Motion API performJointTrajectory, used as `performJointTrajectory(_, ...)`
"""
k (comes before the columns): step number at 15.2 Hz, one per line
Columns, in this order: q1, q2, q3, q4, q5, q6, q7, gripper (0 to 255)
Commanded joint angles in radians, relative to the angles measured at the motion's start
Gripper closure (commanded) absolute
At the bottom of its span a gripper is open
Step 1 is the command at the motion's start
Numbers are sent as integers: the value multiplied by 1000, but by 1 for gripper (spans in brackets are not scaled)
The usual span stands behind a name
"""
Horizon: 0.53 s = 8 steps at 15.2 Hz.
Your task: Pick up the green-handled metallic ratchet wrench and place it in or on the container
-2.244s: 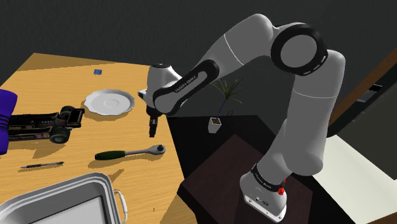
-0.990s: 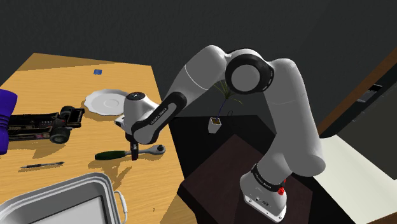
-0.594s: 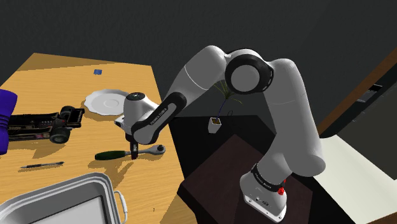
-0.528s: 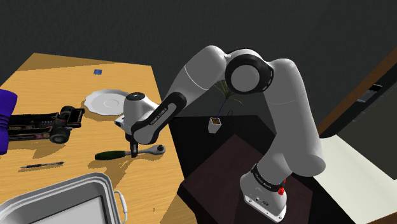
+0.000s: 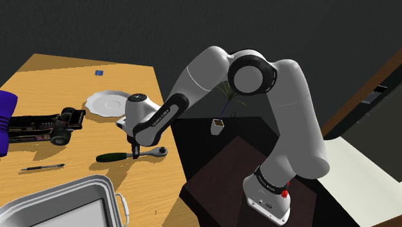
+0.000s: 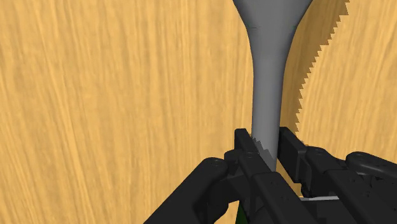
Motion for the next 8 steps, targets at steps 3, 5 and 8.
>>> performJointTrajectory(3,-3,-38,4,-16,3,-21,-1,255)
performJointTrajectory(5,-5,-62,7,-26,5,-36,-2,255)
performJointTrajectory(8,-9,-98,11,-39,8,-60,-4,255)
